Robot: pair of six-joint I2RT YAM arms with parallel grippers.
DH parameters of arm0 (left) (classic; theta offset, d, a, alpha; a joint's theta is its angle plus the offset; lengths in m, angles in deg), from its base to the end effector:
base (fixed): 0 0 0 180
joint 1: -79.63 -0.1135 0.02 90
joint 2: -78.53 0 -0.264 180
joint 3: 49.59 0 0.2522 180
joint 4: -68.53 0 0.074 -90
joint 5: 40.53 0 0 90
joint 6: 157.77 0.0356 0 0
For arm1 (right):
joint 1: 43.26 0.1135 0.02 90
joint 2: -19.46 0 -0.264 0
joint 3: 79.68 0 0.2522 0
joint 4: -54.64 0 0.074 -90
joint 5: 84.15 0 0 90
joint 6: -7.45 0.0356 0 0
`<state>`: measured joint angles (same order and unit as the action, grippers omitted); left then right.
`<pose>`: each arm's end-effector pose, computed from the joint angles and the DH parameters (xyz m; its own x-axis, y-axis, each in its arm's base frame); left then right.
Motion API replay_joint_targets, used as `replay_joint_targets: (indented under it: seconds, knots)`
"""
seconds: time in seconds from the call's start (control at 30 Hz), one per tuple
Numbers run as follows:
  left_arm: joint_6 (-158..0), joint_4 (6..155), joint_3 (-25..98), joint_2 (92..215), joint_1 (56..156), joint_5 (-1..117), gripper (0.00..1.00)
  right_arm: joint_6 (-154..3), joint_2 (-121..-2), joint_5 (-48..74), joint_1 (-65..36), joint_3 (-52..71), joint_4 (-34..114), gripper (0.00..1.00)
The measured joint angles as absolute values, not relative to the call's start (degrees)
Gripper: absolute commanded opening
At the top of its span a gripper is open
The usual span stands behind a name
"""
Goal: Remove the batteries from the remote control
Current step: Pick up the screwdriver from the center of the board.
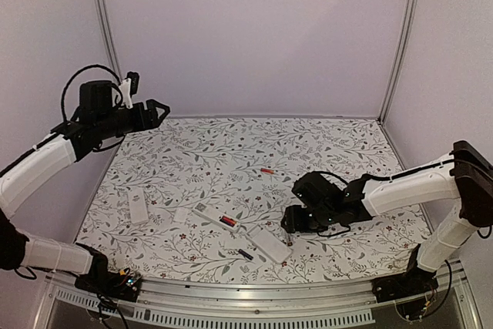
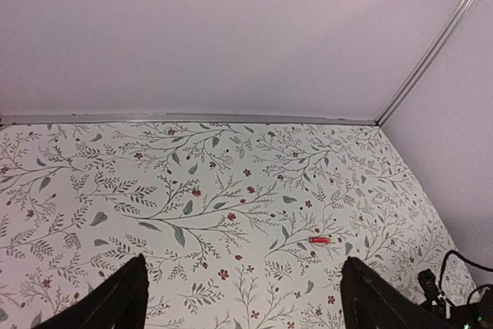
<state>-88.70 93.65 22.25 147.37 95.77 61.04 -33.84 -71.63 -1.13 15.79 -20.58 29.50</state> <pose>0.2645 -0.0840 0.3319 -0.4989 -0.2200 -0.8383 0.2919 0.8681 -0.4015 0.1571 0.2536 0.1520 -0.8992 -0.0493 -0.4348 -0.2148 0.9154 0.3404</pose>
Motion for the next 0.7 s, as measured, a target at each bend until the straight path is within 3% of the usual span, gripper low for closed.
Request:
replay_joint_targets:
  seconds: [0.17, 0.7]
  knots:
    - [-86.7, 90.8, 18.7, 140.6, 95.0, 60.2, 0.87, -32.5, -75.5, -1.6, 17.2, -14.4, 23.1, 0.49]
    - [-85.3, 91.6, 18.5, 140.5, 94.7, 60.7, 0.87, -29.8, -82.3, -3.7, 19.3, -6.4, 11.1, 0.33]
